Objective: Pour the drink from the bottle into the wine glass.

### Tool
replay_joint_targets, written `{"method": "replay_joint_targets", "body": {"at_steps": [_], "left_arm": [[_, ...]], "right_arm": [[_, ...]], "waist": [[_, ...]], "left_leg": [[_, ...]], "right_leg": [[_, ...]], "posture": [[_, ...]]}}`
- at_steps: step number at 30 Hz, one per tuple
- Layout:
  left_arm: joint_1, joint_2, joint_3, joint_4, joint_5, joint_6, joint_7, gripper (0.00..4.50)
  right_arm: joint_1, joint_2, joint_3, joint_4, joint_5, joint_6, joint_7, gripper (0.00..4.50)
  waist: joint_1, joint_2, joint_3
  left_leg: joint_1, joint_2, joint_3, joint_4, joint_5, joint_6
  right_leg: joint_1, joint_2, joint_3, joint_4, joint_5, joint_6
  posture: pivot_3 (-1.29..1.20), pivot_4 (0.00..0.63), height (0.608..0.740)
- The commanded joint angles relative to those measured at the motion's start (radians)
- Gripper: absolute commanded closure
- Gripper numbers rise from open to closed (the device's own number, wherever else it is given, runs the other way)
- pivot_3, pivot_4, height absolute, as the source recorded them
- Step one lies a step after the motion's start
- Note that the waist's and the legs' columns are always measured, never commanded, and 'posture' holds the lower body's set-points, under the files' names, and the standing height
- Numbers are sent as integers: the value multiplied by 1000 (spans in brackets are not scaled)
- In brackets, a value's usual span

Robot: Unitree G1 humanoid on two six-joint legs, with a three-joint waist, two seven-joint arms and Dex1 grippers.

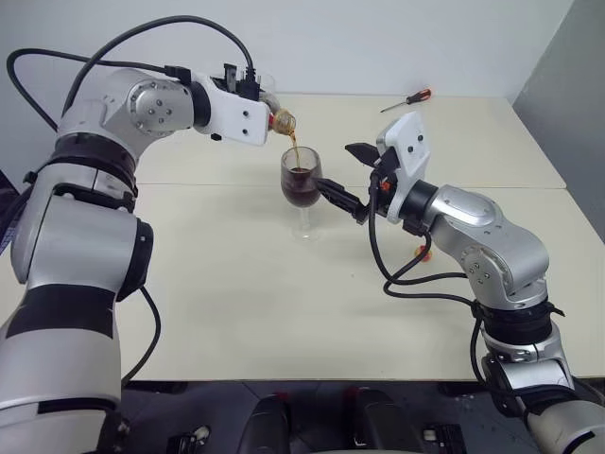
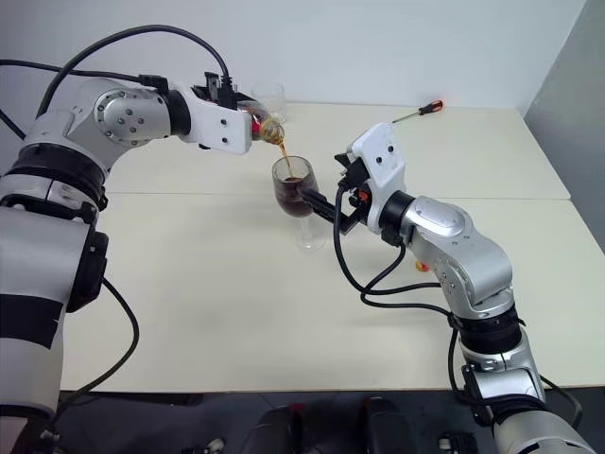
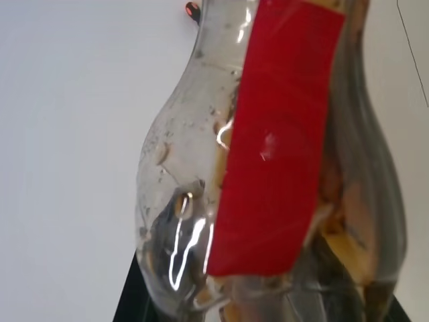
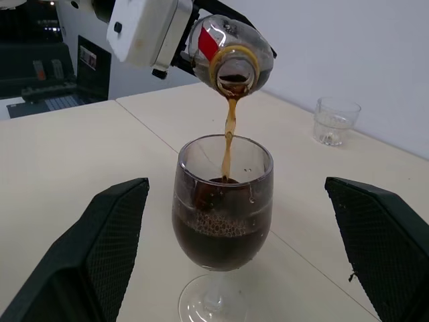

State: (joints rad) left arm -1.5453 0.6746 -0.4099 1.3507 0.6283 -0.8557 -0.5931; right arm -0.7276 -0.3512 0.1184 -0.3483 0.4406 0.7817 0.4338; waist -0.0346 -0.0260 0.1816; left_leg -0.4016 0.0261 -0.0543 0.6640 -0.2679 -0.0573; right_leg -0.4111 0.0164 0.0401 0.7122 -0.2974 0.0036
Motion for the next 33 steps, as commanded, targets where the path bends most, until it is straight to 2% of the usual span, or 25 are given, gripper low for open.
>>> {"method": "replay_joint_targets", "body": {"at_steps": [1,12,23,27,33], "left_arm": [[-1,-2,64,-6,-80,15,-54,3182],[41,-25,171,-21,-214,84,-184,3182],[141,-82,391,-68,-474,299,-330,3182],[184,-98,465,-105,-563,400,-325,3182],[341,-107,581,-242,-681,562,-190,3182]], "right_arm": [[-7,-6,-27,-31,-8,-14,-2,0],[8,-5,-24,-44,-13,-13,-7,0],[68,-32,-27,-124,25,18,38,0],[114,-65,-26,-189,78,18,100,0],[249,-126,-79,-331,219,9,201,0]], "waist": [[0,0,0],[-1,0,0],[-6,0,0],[-7,0,0],[-7,0,0]], "left_leg": [[0,0,0,0,0,0],[0,0,0,0,0,0],[0,0,0,1,0,0],[0,1,-1,2,0,0],[0,1,-2,2,0,0]], "right_leg": [[0,0,0,0,0,0],[0,0,0,1,0,0],[0,0,0,2,0,0],[0,0,0,2,0,0],[0,-1,0,2,0,0]], "posture": [[0,150,740],[0,150,740],[0,150,740],[0,150,740],[0,150,740]]}}
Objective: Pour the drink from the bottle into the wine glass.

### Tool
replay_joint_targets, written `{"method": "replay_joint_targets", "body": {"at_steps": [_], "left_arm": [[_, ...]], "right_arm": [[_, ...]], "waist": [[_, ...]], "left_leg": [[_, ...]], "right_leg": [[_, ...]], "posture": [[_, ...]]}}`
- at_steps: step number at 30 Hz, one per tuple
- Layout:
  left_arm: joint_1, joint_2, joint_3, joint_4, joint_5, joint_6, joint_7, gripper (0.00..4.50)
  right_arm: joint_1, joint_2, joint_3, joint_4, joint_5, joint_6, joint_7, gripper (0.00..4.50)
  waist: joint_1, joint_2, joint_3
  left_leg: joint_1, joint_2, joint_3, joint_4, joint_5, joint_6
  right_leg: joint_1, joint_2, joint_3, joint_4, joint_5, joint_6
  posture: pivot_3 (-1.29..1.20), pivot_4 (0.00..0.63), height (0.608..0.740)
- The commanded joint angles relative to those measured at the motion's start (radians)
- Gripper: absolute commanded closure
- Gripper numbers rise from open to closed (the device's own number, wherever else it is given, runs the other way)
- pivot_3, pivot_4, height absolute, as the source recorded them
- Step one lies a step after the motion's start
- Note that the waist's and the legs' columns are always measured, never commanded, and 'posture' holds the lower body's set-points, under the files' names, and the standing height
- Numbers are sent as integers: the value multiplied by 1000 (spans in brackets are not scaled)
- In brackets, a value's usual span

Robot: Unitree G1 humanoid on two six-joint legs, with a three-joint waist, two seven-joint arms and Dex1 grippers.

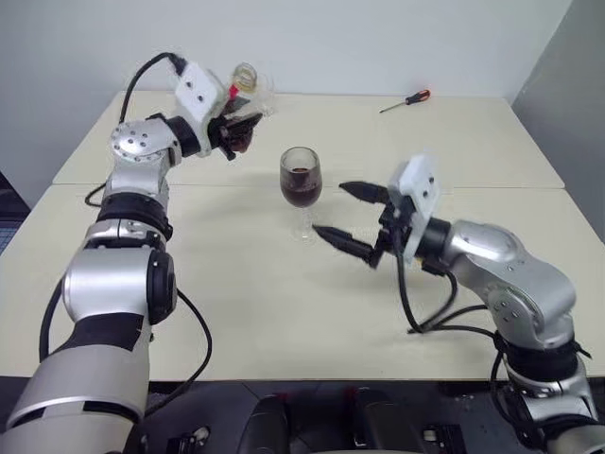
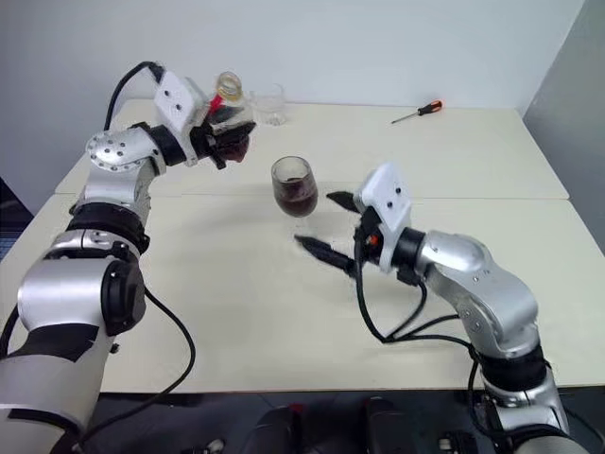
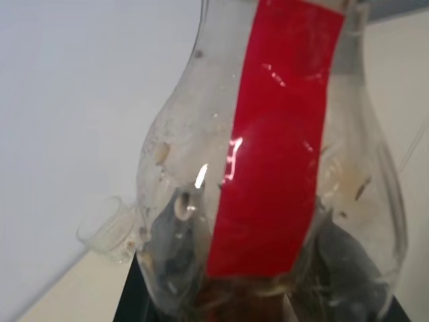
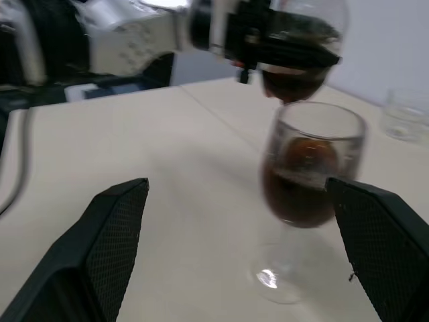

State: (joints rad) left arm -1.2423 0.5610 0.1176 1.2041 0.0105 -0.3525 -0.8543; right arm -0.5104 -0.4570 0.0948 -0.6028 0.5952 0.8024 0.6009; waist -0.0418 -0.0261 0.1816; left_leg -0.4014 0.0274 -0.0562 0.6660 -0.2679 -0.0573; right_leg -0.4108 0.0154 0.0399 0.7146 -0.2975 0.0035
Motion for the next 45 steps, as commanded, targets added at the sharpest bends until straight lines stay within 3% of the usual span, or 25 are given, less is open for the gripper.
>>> {"method": "replay_joint_targets", "body": {"at_steps": [1,6,11,21,34,35,42,43,45], "left_arm": [[89,7,68,-146,-80,85,90,3182],[353,-6,147,-423,-166,231,207,3182],[491,-32,224,-570,-228,320,343,3182],[498,-29,268,-413,-224,226,507,3182],[524,-67,263,-292,-239,149,523,3182],[524,-68,264,-288,-242,149,521,2506],[521,-62,269,-294,-258,161,502,268],[521,-60,270,-295,-260,162,501,9],[526,-56,273,-306,-269,174,495,9]], "right_arm": [[64,-27,-75,-93,83,-8,28,0],[192,-41,-96,-158,91,-26,-14,0],[247,-16,-75,-196,79,-54,-56,0],[250,12,-45,-177,68,-95,-86,0],[220,8,-49,-146,56,-99,-110,0],[219,9,-50,-142,54,-99,-112,0],[202,9,-55,-123,54,-100,-113,0],[201,9,-56,-122,55,-100,-114,0],[204,8,-55,-124,55,-99,-114,0]], "waist": [[0,0,0],[0,0,0],[10,-1,-1],[16,-4,-3],[14,-5,-3],[14,-5,-3],[14,-5,-3],[14,-5,-3],[14,-5,-3]], "left_leg": [[0,0,0,0,0,0],[1,3,-1,0,0,0],[0,3,-3,2,0,0],[1,0,-5,4,0,0],[2,0,-4,3,0,0],[2,0,-4,3,0,0],[2,0,-4,3,0,0],[2,0,-4,3,0,0],[2,0,-4,3,0,0]], "right_leg": [[0,0,0,0,0,0],[1,-1,1,1,0,0],[1,-2,1,1,0,0],[5,-2,-1,-1,0,0],[5,-2,-2,-1,0,0],[5,-2,-2,-1,0,0],[5,-2,-2,-1,0,0],[5,-2,-2,-1,0,0],[5,-2,-2,-1,0,0]], "posture": [[0,150,740],[0,150,740],[0,150,740],[0,150,740],[0,150,740],[0,150,740],[0,150,740],[0,150,740],[0,150,740]]}}
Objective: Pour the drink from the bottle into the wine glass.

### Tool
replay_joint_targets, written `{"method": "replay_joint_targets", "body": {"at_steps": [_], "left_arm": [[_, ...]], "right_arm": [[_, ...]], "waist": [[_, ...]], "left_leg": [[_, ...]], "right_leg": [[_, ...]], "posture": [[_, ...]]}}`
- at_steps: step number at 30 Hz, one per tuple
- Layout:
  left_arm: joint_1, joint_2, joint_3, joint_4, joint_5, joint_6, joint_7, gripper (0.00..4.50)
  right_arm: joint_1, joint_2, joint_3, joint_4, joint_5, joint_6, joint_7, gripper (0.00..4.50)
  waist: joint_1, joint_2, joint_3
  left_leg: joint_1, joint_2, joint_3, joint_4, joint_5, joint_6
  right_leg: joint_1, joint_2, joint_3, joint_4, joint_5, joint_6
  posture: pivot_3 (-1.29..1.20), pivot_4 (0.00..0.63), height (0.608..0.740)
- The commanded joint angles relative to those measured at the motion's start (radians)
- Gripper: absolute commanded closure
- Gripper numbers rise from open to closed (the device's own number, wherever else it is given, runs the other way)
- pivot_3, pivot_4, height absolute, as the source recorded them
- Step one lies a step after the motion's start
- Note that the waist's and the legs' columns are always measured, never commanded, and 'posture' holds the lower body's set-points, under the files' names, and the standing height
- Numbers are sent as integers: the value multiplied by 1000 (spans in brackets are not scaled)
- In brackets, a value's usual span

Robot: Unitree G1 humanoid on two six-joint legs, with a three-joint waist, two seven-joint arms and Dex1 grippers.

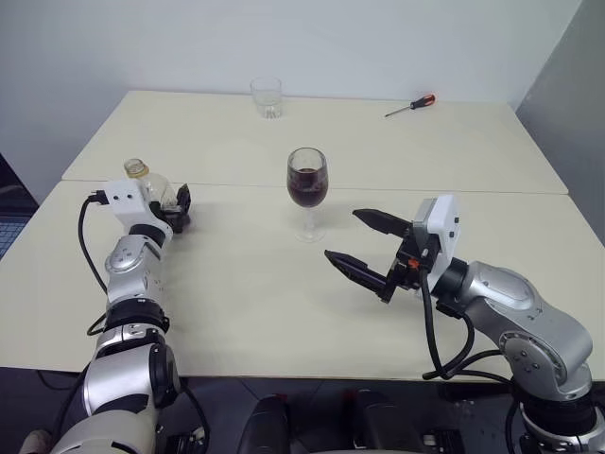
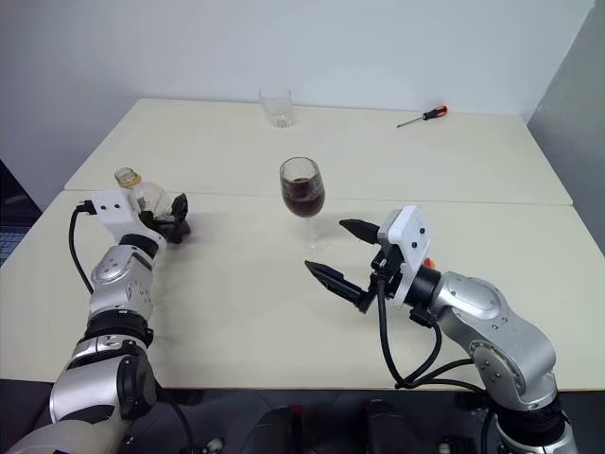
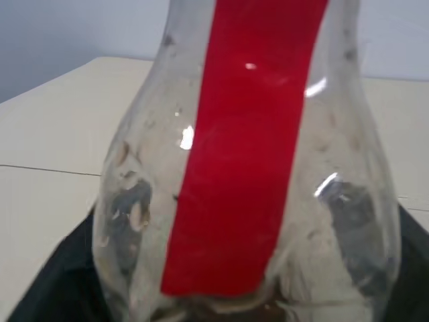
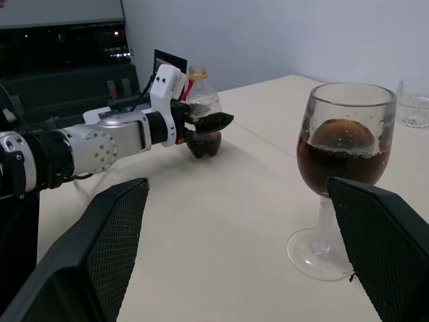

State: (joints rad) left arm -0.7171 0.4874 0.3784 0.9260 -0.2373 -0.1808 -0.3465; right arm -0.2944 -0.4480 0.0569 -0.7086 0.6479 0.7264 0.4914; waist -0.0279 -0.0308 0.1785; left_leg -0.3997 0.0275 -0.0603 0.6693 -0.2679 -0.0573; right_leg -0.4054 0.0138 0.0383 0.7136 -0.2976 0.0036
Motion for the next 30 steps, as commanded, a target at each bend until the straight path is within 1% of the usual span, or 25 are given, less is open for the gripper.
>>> {"method": "replay_joint_targets", "body": {"at_steps": [1,4,11,17,20,22,24,26,30], "left_arm": [[7,20,13,-40,-24,10,-17,9],[43,23,18,-107,-42,49,-24,9],[277,19,18,-523,-112,277,-23,9],[523,5,30,-884,-187,487,-6,9],[646,-26,17,-1059,-227,582,17,9],[731,-58,-14,-1179,-250,645,36,9],[784,-86,-40,-1266,-262,693,56,9],[808,-109,-64,-1325,-263,729,81,9],[817,-149,-147,-1428,-213,788,161,9]], "right_arm": [[-10,-2,-17,-19,2,-23,-4,0],[1,-10,-19,-25,6,-19,0,0],[79,-53,-64,-57,27,-8,1,0],[213,-98,-142,-95,31,-9,-12,0],[288,-61,-189,-87,2,2,-108,0],[330,-35,-181,-64,-103,-17,-205,0],[357,-3,-175,-54,-173,-28,-280,0],[375,30,-167,-53,-225,-33,-336,0],[424,120,-128,-48,-355,-59,-464,0]], "waist": [[0,0,0],[-1,0,0],[-2,0,0],[-1,0,0],[0,0,-1],[0,-1,-1],[2,-1,-3],[2,-1,-3],[1,-1,-3]], "left_leg": [[0,0,0,0,0,0],[0,0,0,0,0,0],[1,3,-1,-2,0,0],[2,3,-1,-3,0,0],[2,3,-1,-4,0,0],[2,3,0,-4,0,0],[3,3,0,-4,0,0],[3,2,0,-4,0,0],[3,2,1,-5,0,0]], "right_leg": [[0,0,0,0,0,0],[0,0,0,0,0,0],[0,-1,3,-1,0,0],[1,-2,3,-1,0,0],[2,-2,4,-2,-1,1],[2,-2,4,-1,-1,1],[2,-2,4,-1,-1,1],[2,-2,5,-1,-1,1],[2,-1,5,-2,-1,0]], "posture": [[0,150,740],[0,150,740],[0,150,740],[0,150,740],[0,150,740],[0,150,740],[0,150,740],[0,150,740],[0,150,740]]}}
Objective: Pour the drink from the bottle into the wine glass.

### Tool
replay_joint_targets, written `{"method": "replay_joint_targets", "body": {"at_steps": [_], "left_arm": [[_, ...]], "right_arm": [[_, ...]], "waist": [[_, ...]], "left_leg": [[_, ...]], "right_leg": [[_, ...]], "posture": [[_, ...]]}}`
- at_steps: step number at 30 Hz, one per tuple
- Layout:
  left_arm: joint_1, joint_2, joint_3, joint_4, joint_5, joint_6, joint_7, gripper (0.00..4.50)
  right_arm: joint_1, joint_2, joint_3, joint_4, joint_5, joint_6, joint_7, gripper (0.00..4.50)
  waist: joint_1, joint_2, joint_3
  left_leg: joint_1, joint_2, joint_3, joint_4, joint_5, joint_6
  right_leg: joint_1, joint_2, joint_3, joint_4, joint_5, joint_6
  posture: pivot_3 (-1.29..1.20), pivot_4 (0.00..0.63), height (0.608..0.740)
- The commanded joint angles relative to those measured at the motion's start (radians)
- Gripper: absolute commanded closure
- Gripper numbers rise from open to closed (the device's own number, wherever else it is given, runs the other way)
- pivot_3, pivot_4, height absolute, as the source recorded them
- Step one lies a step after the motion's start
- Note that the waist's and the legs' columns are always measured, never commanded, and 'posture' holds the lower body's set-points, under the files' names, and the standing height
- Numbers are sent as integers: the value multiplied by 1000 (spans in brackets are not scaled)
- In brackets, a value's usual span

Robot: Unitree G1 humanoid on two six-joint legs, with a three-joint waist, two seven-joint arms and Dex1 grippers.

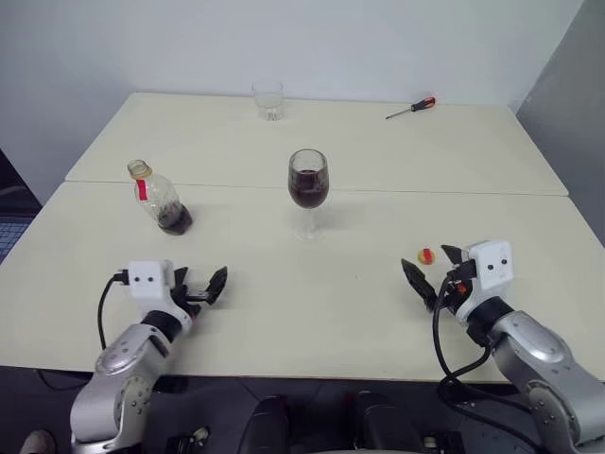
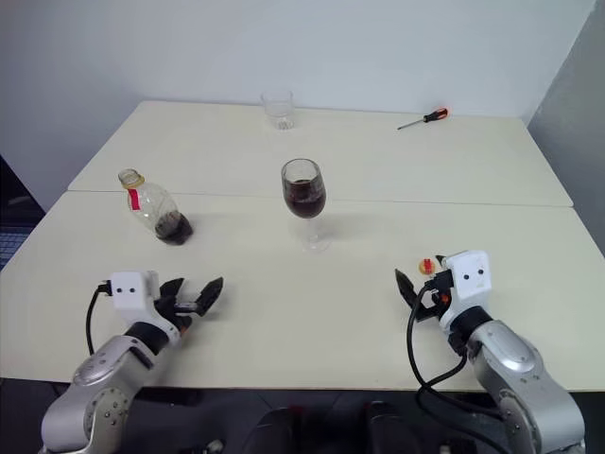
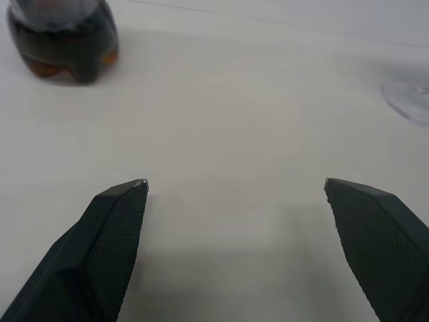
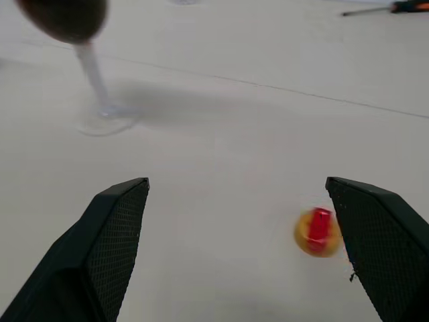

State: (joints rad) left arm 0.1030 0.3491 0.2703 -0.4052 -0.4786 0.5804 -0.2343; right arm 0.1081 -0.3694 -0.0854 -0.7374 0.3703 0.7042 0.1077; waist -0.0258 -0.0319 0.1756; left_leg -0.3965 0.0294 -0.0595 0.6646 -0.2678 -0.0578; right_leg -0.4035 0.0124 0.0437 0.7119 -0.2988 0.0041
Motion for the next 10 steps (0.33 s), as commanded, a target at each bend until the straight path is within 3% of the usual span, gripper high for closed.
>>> {"method": "replay_joint_targets", "body": {"at_steps": [1,10], "left_arm": [[-2,-18,-53,-113,38,37,64,9],[8,-64,-126,-188,123,87,172,9]], "right_arm": [[32,60,22,-21,-100,-43,-101,0],[110,199,94,-34,-227,-84,-198,0]], "waist": [[-1,0,-1],[-2,0,-2]], "left_leg": [[0,0,1,0,0,0],[2,0,2,-2,0,0]], "right_leg": [[0,0,1,0,0,0],[0,1,2,0,-1,-1]], "posture": [[0,150,740],[0,150,740]]}}
